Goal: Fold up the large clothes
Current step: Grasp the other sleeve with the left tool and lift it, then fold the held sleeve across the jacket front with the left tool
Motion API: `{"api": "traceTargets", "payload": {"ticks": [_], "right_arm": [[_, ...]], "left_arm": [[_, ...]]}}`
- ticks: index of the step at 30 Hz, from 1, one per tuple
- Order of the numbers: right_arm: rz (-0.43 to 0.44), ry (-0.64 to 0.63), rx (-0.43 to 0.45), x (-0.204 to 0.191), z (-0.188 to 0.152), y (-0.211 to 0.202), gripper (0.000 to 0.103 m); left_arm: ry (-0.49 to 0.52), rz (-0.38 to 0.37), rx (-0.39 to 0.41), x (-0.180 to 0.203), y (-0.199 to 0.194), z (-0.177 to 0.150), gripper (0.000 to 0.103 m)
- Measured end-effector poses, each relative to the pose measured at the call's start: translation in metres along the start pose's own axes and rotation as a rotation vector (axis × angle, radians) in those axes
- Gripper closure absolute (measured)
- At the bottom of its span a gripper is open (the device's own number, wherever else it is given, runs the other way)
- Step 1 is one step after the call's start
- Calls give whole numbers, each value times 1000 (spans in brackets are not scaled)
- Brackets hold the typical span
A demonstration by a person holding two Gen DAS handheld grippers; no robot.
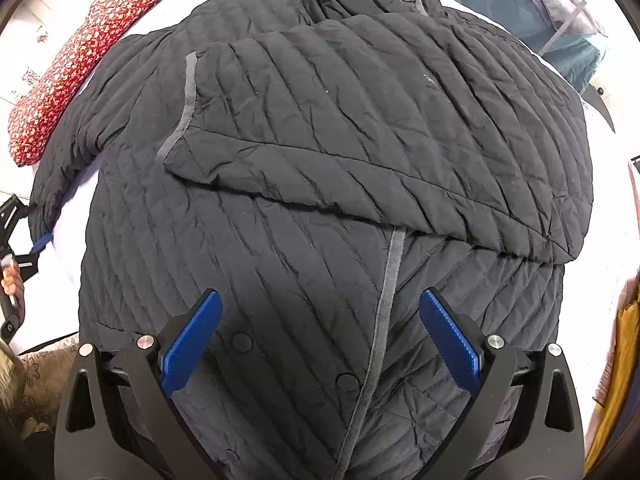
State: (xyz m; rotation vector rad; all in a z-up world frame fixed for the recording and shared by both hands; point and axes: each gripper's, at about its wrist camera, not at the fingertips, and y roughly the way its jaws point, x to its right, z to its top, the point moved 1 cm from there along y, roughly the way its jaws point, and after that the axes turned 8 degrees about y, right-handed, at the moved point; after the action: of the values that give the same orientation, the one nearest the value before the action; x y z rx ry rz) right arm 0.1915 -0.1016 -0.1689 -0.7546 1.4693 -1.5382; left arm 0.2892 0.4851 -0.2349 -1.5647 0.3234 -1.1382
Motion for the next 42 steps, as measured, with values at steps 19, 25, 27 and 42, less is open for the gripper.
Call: {"api": "traceTargets", "payload": {"ticks": [19,25,27,42], "right_arm": [[-5,38,18,10,-3,-3,5],[11,39,30,11,-4,-6,5],[16,39,37,12,-4,-9,5],[-8,204,77,79,-8,-30,5]], "left_arm": [[253,72,154,68,-36,45,94],[598,-27,192,178,-72,10,96],[680,-98,216,216,-84,-2,96],[1291,-378,-307,399,21,-264,93]]}}
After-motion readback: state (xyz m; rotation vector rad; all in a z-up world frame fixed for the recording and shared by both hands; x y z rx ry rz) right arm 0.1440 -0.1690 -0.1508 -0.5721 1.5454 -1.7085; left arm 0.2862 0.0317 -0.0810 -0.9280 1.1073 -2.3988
